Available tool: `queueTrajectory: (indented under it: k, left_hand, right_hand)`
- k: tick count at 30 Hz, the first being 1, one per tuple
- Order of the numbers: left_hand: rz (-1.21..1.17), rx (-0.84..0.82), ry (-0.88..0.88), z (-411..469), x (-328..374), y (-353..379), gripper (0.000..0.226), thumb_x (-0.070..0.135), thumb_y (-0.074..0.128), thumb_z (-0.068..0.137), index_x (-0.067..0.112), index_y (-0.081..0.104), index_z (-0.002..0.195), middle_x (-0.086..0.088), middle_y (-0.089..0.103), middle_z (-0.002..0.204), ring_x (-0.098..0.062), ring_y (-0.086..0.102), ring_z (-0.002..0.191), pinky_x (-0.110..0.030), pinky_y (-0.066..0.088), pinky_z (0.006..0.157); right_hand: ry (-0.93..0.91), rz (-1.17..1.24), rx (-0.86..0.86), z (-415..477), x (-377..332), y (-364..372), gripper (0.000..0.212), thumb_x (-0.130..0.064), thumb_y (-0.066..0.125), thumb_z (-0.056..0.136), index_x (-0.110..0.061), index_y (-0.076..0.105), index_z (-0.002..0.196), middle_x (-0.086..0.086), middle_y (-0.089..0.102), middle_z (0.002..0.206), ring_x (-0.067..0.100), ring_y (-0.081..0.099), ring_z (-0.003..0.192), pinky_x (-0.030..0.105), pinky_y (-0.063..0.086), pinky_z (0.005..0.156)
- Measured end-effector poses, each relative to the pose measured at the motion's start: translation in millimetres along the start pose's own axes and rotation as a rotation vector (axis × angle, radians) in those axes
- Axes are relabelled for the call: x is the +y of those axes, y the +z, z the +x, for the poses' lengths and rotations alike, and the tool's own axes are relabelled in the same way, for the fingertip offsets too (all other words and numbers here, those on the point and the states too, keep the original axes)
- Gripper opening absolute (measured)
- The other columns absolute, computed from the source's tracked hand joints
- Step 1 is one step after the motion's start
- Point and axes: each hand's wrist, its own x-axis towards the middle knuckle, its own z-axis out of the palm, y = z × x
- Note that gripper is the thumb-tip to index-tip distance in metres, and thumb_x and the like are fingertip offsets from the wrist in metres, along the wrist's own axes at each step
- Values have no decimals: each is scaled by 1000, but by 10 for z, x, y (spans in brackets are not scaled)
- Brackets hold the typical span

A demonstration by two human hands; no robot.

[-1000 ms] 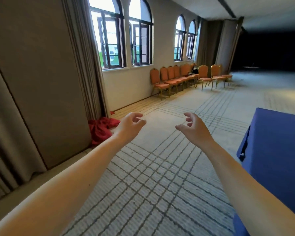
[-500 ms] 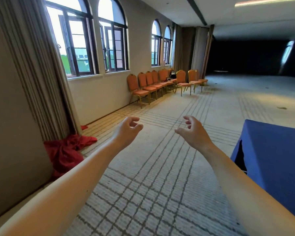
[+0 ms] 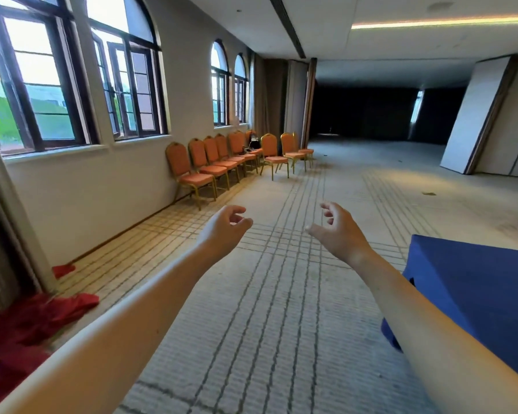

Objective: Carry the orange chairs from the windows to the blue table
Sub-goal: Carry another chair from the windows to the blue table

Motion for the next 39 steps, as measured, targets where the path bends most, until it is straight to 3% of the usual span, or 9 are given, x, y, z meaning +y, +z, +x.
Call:
queueTrajectory:
  k: [2, 8, 18, 24, 39]
  left_hand:
    - [-6, -30, 11, 400, -96, 130, 35, 38, 61, 91, 27, 55, 123, 10, 61, 102, -7, 58, 92, -24, 46, 73]
    - [12, -84, 27, 1997, -433, 608, 34, 40, 60, 91, 30, 54, 123, 13, 61, 103, -3, 58, 90, -21, 45, 69]
    - [9, -91, -13, 4767, -596, 1458, 39, 44, 61, 89, 30, 53, 124, 11, 60, 106, -8, 60, 96, -33, 51, 86]
    - [2, -93, -26, 6140, -857, 2006, 38, 44, 62, 88, 31, 55, 124, 14, 60, 104, -5, 59, 92, -24, 47, 72]
    - [-24, -132, 13, 10670, -1510, 3149, 38, 50, 63, 85, 36, 56, 120, 18, 57, 99, -1, 58, 88, -22, 45, 65]
  right_hand:
    - [27, 1, 5, 362, 136, 78, 69, -36, 68, 88, -19, 37, 147, 7, 40, 148, 23, 40, 136, 43, 41, 105]
    - [59, -1, 56, 1866, 665, 364, 69, -35, 68, 86, -19, 38, 147, 7, 41, 146, 23, 40, 135, 42, 41, 104]
    - [45, -10, 56, 4638, 1565, 449, 72, -41, 69, 84, -23, 38, 146, 6, 40, 148, 22, 42, 134, 35, 40, 96]
    - [63, -15, 18, 5966, 2111, 659, 74, -38, 70, 85, -21, 36, 148, 7, 38, 150, 23, 39, 137, 39, 40, 103]
    - [45, -41, 40, 10122, 3331, 1255, 73, -41, 70, 84, -26, 36, 147, 4, 38, 149, 22, 39, 136, 36, 38, 101]
